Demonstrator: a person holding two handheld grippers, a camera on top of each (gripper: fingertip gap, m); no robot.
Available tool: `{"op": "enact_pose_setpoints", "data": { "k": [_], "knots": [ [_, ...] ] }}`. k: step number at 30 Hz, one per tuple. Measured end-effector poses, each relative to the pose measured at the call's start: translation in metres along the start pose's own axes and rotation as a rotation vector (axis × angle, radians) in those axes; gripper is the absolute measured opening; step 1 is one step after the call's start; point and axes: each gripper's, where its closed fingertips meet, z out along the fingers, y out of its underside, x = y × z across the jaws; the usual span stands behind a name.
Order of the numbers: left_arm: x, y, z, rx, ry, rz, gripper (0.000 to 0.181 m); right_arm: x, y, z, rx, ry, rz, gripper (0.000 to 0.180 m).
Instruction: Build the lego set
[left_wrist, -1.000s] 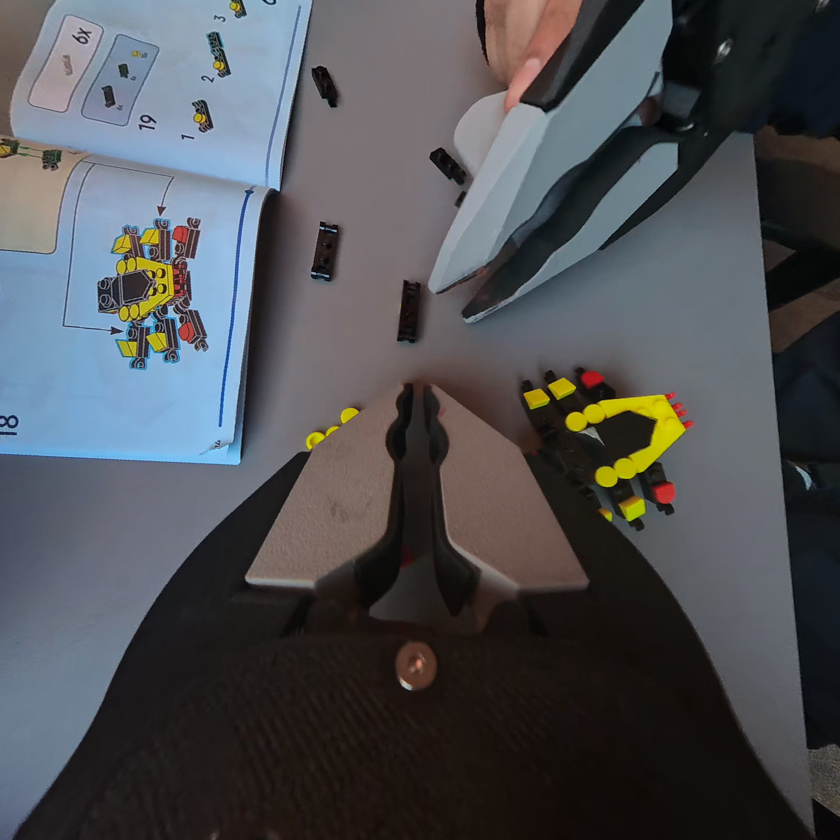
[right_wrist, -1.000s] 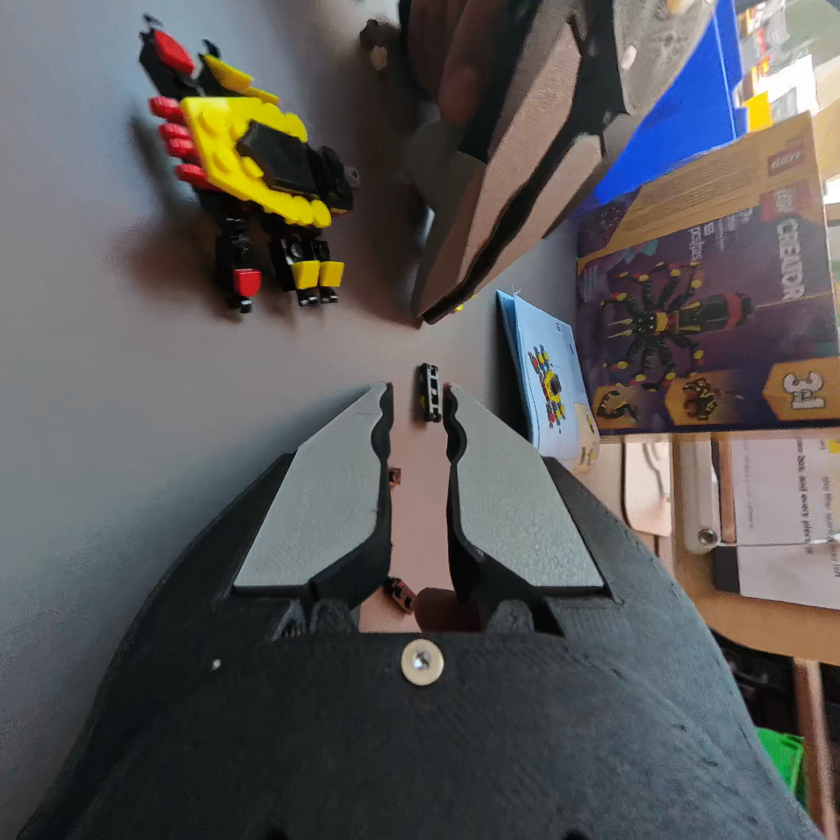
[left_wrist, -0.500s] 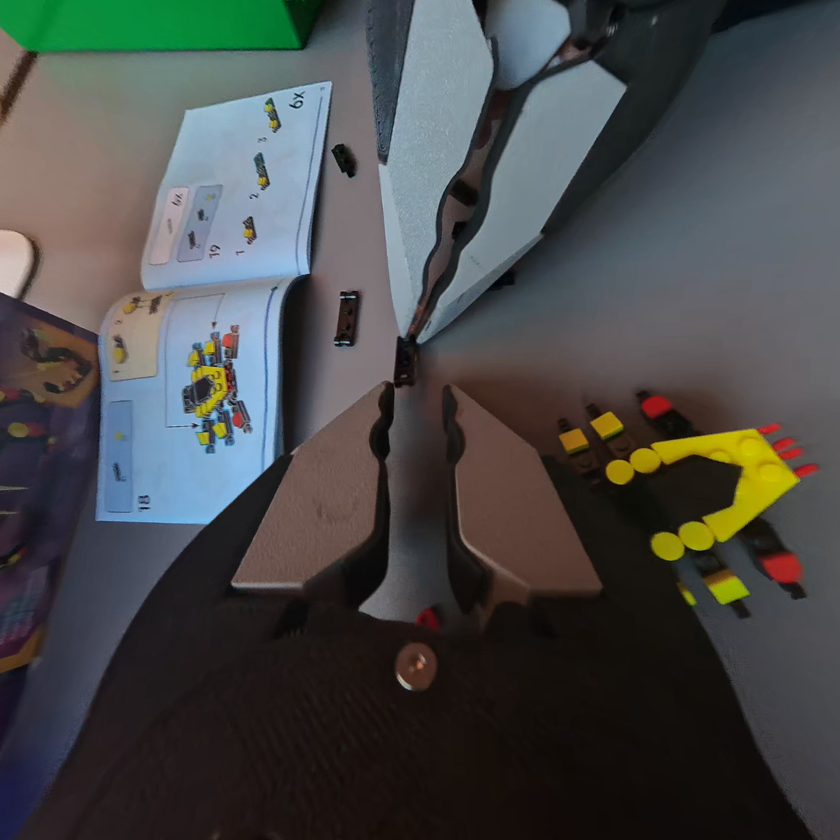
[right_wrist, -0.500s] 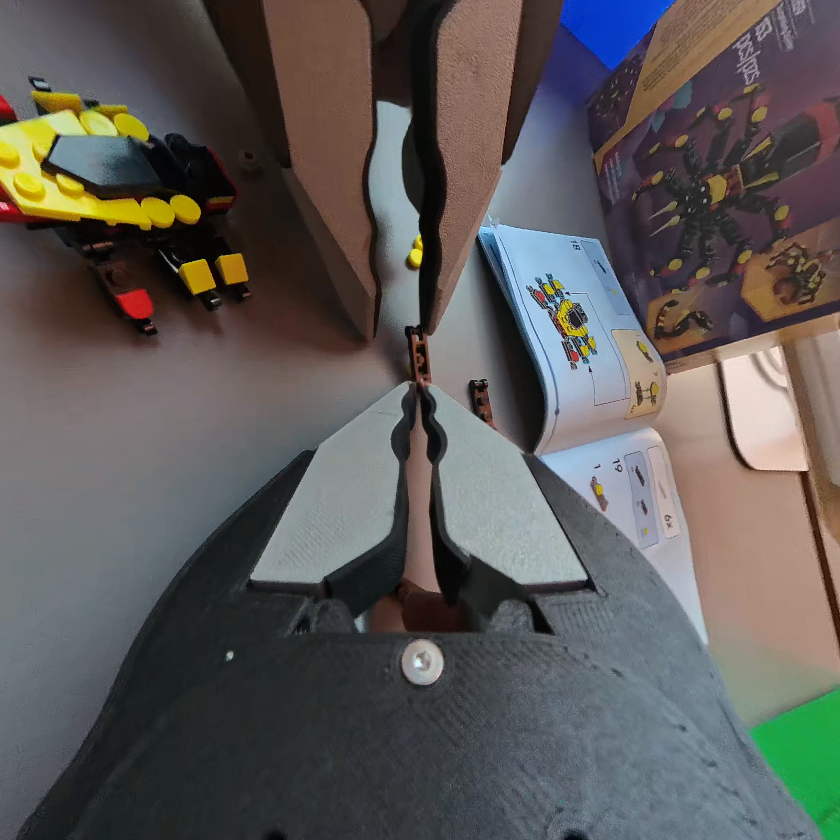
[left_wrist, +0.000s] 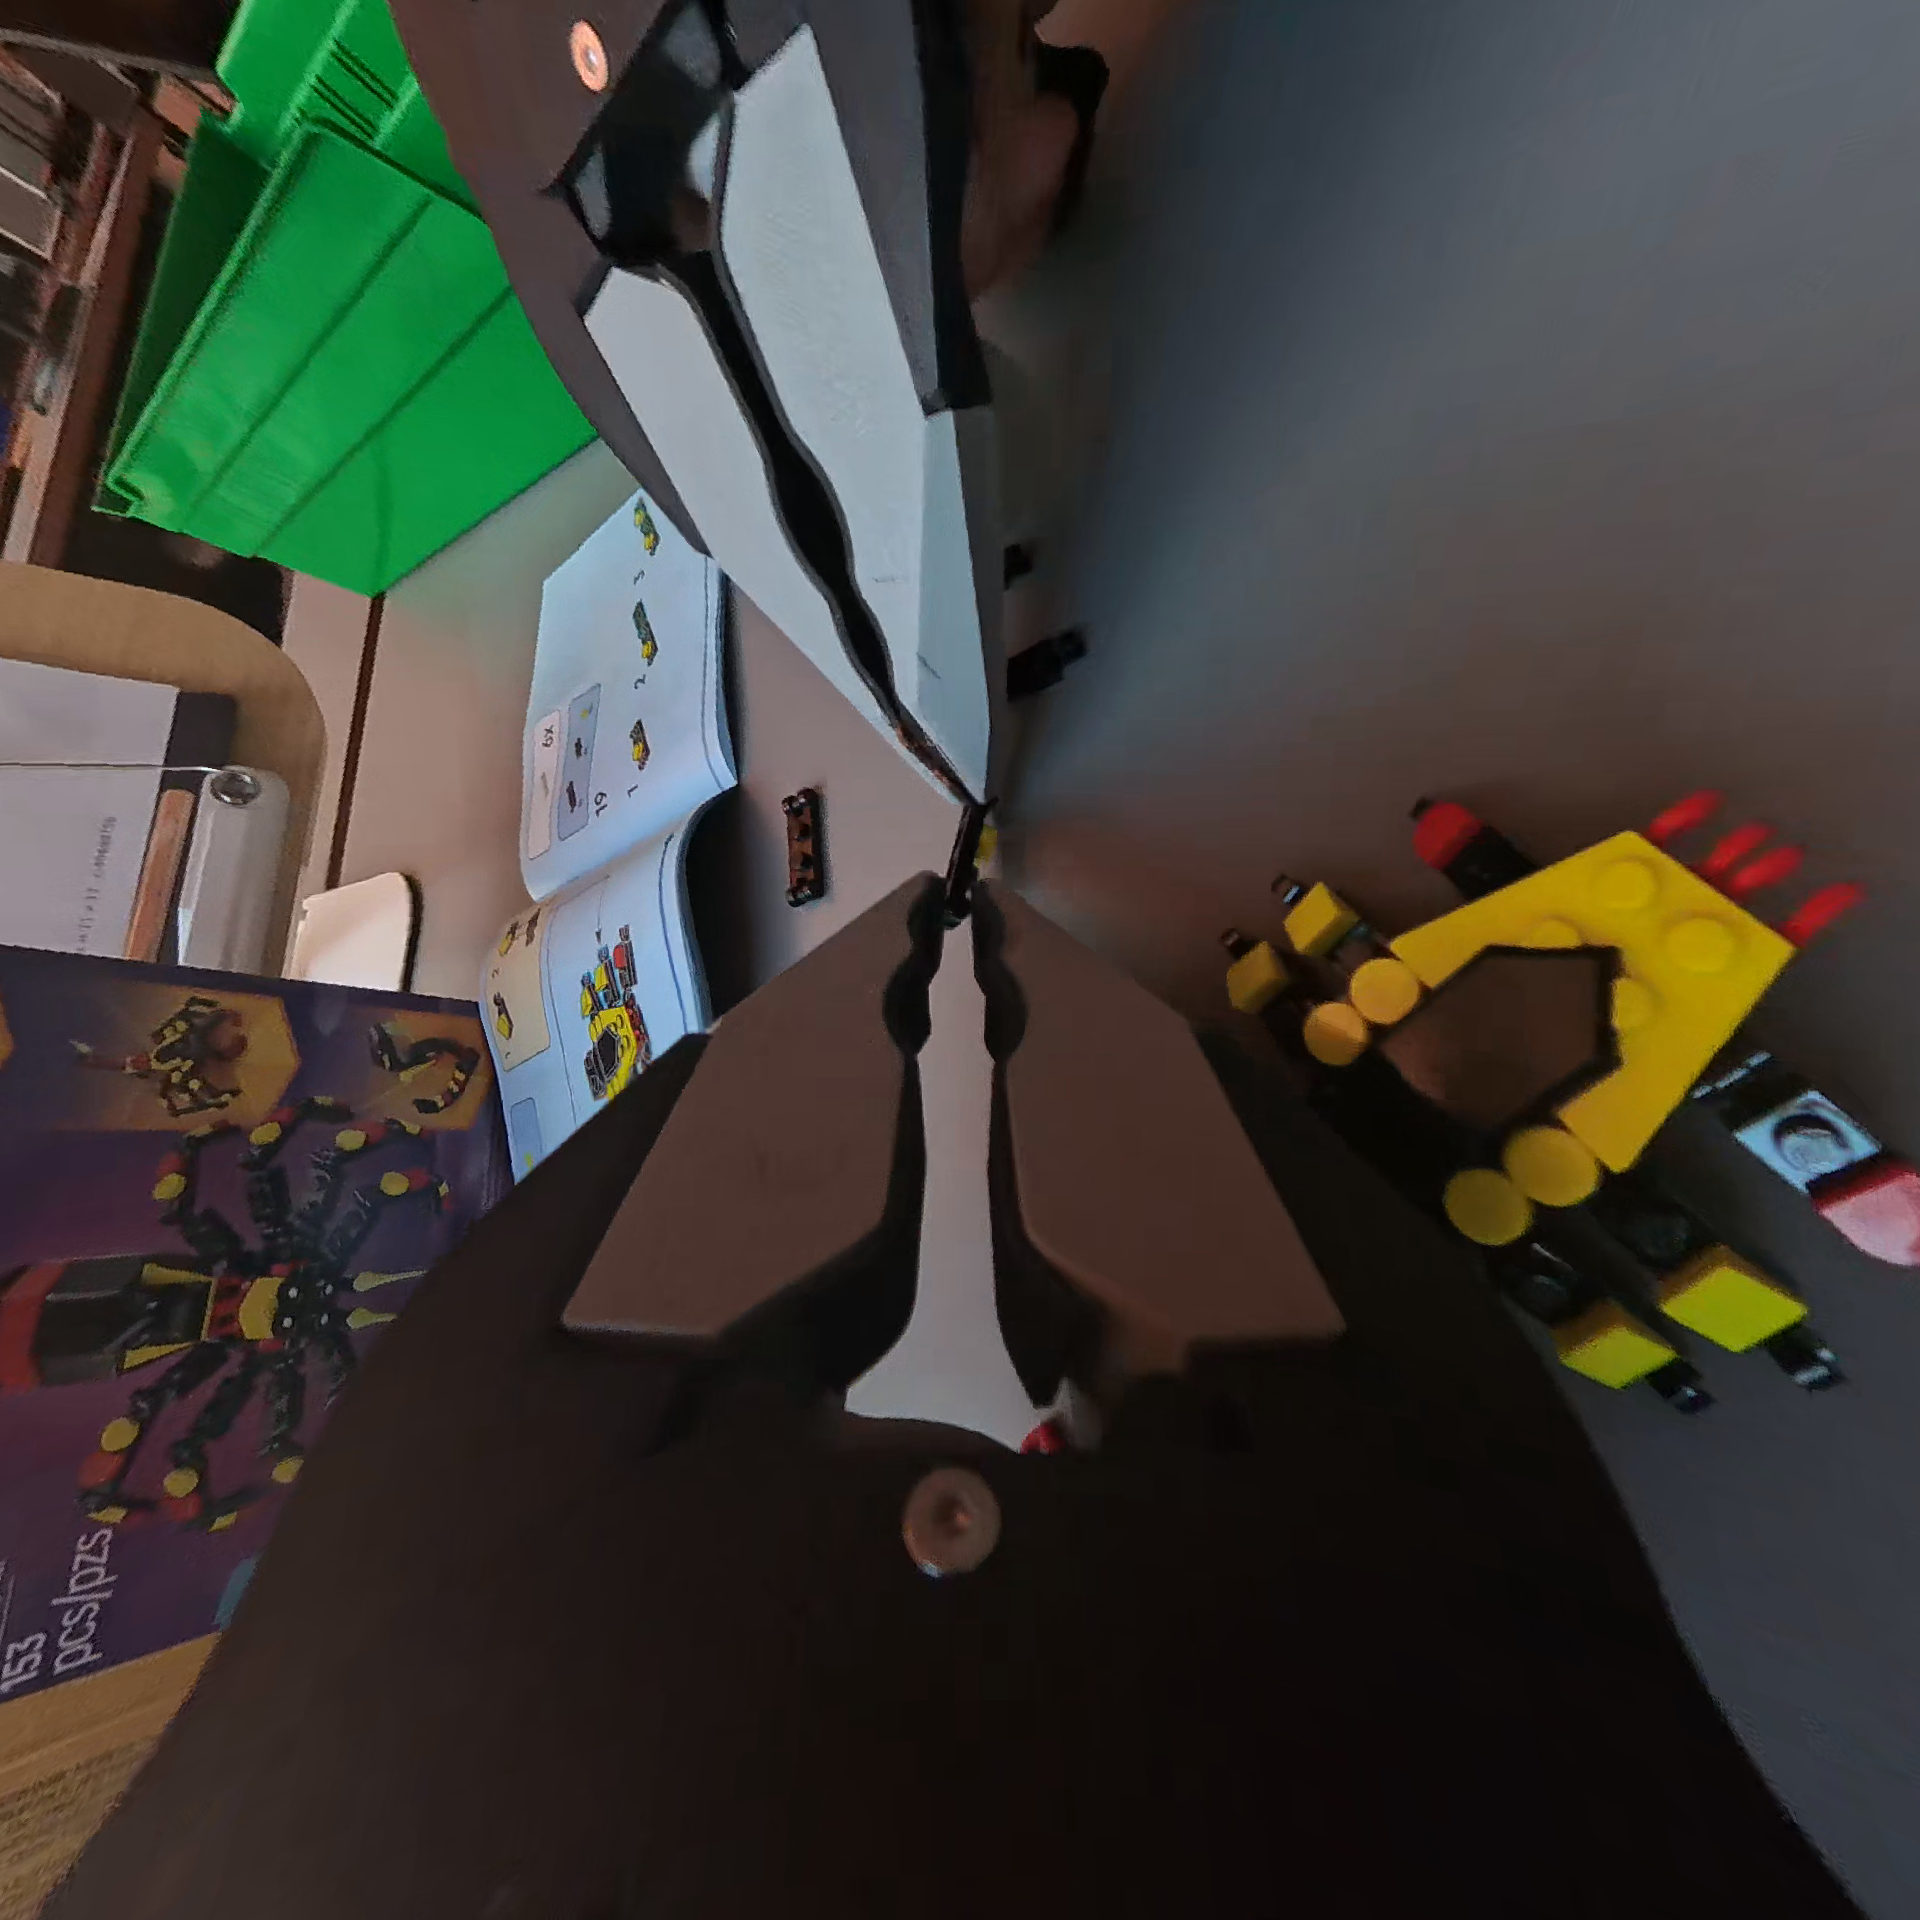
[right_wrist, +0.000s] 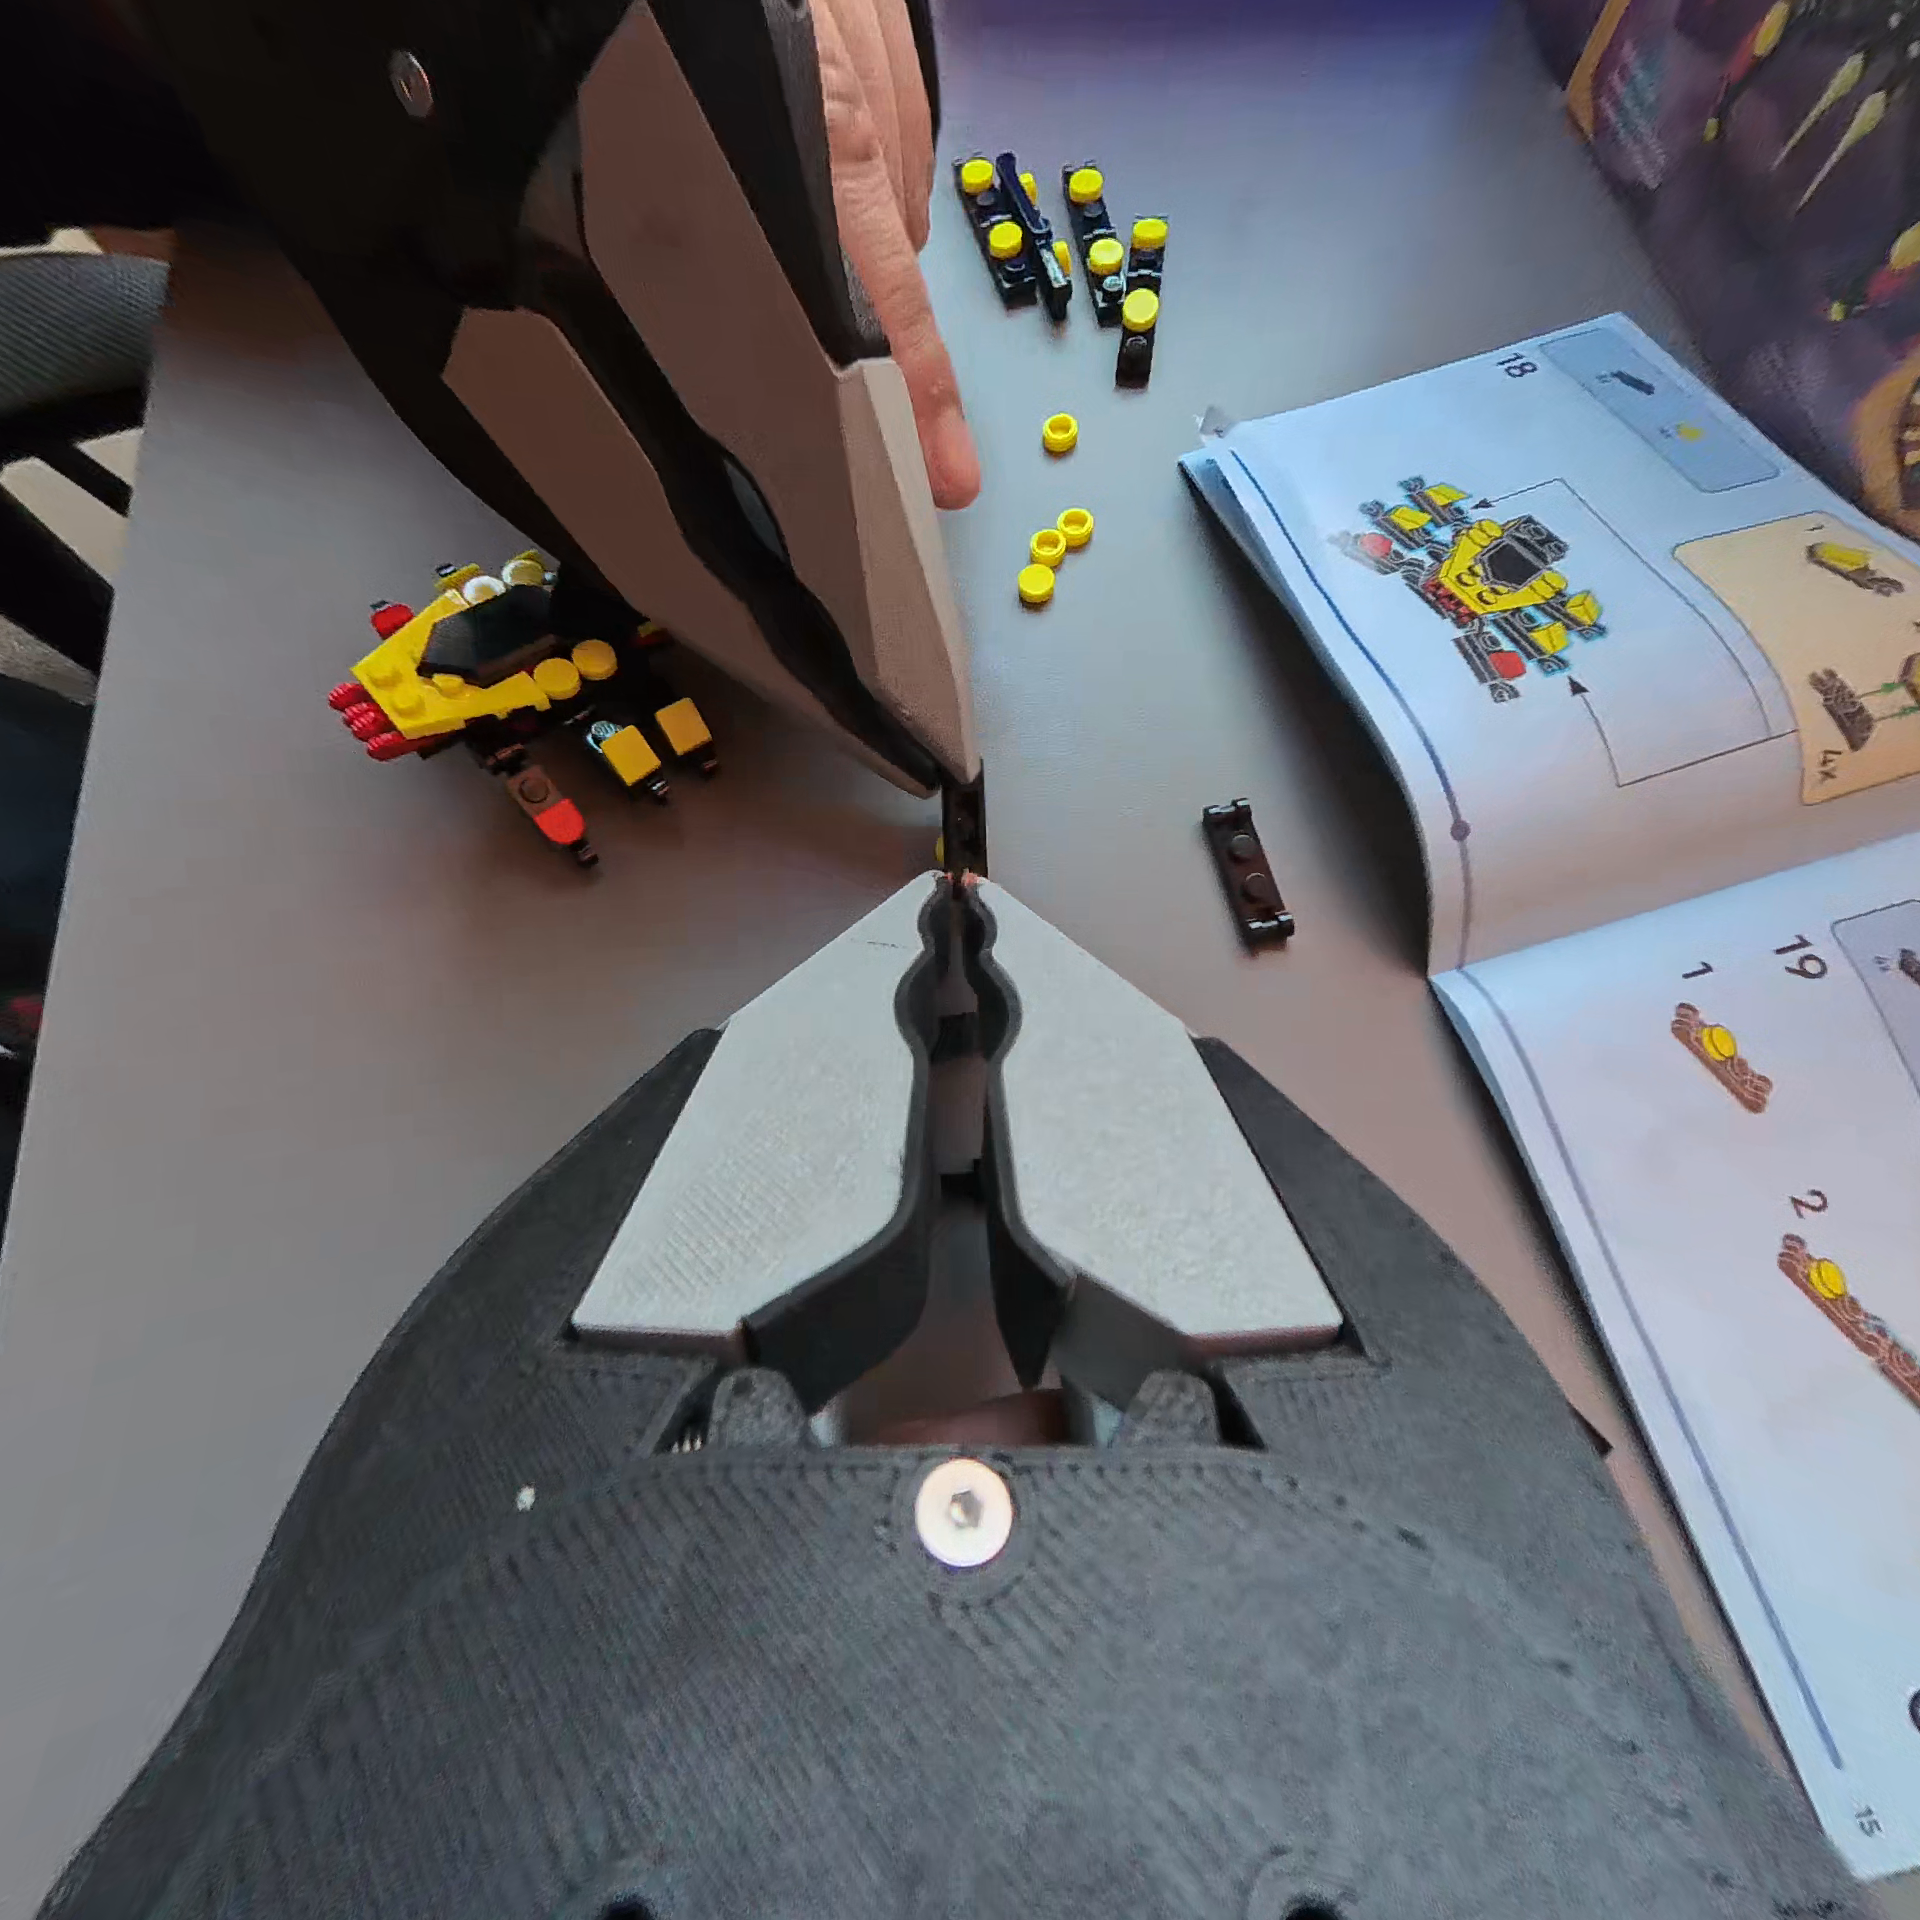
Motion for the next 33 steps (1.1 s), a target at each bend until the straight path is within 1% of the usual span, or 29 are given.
{"op": "enact_pose_setpoints", "data": {
  "k": [1,3,4,6,8,10,14,16,18,20,25,27,29,31,33],
  "knots": [
    [0.000,0.002,0.001,-0.014,-0.008,0.009,0.001,0.000,0.000,0.000,-0.002,0.002,-0.002,0.000],
    [0.001,0.003,0.003,-0.027,0.003,-0.011,0.001,0.000,0.001,0.000,-0.010,0.008,-0.006,0.000],
    [0.000,0.003,0.004,-0.031,0.015,-0.067,0.001,0.001,0.001,-0.001,-0.008,0.017,-0.014,0.000],
    [-0.003,0.001,0.002,-0.024,0.073,-0.278,0.001,0.004,-0.002,-0.003,0.007,0.057,-0.071,0.002],
    [-0.007,-0.002,-0.002,0.013,0.140,-0.497,0.001,0.004,-0.008,-0.007,0.030,0.101,-0.155,0.012],
    [-0.006,-0.004,-0.006,0.048,0.247,-0.691,0.001,0.001,-0.012,-0.008,0.036,0.146,-0.247,0.022],
    [-0.007,-0.011,-0.010,0.148,0.413,-0.995,0.000,0.001,-0.018,-0.009,0.010,0.318,-0.484,0.030],
    [-0.007,-0.014,-0.012,0.179,0.495,-1.105,0.001,0.000,-0.022,-0.009,0.002,0.396,-0.599,0.029],
    [-0.009,-0.017,-0.014,0.211,0.536,-1.169,0.001,-0.002,-0.022,-0.010,-0.018,0.430,-0.661,0.020],
    [-0.010,-0.020,-0.017,0.238,0.571,-1.198,0.001,-0.004,-0.028,-0.013,0.006,0.459,-0.695,0.011],
    [-0.011,-0.027,-0.022,0.297,0.643,-1.259,0.001,-0.006,-0.031,-0.016,0.028,0.460,-0.724,0.009],
    [-0.016,-0.030,-0.027,0.347,0.662,-1.277,0.001,-0.009,-0.033,-0.016,0.060,0.422,-0.671,0.007],
    [-0.019,-0.028,-0.028,0.343,0.638,-1.250,0.003,-0.007,-0.032,-0.016,0.068,0.378,-0.573,0.007],
    [-0.021,-0.026,-0.030,0.324,0.596,-1.195,0.022,0.001,-0.024,-0.012,0.037,0.334,-0.451,0.007],
    [-0.029,-0.014,-0.028,0.269,0.474,-1.125,0.023,0.002,-0.016,-0.007,0.022,0.251,-0.320,0.007]
  ]
}}
